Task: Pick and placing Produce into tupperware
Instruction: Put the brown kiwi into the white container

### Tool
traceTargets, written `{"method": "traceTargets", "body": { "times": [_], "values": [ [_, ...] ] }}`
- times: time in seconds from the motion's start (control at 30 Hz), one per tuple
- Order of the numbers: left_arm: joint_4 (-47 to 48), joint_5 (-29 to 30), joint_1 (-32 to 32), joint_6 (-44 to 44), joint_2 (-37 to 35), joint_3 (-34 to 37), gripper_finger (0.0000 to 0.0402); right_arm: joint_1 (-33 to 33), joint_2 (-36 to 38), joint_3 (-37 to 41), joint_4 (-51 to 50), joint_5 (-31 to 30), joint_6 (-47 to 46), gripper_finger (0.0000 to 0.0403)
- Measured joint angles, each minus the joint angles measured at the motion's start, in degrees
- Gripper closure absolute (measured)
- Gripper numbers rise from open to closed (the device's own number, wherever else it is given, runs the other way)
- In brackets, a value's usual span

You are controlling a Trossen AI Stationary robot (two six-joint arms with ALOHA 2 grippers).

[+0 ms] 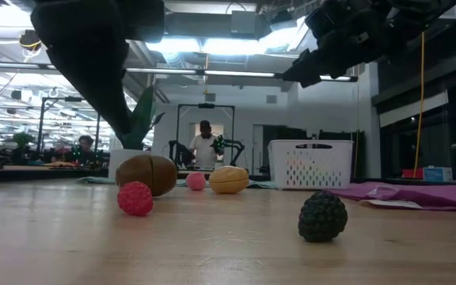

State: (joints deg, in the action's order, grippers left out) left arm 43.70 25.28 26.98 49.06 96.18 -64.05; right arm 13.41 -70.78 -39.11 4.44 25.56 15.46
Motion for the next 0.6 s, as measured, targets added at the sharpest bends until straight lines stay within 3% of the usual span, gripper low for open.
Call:
{"method": "traceTargets", "body": {
  "times": [0.33,0.6],
  "values": [
    [-0.1,0.5,-0.5,-0.1,0.0,0.0,0.0047,0.0,0.0,0.0,0.8,0.0,0.0,0.0273],
    [-0.8,0.5,-0.5,0.7,0.0,0.0,0.0046,0.0,0.0,0.0,0.8,-0.1,0.0,0.0273]
  ]
}}
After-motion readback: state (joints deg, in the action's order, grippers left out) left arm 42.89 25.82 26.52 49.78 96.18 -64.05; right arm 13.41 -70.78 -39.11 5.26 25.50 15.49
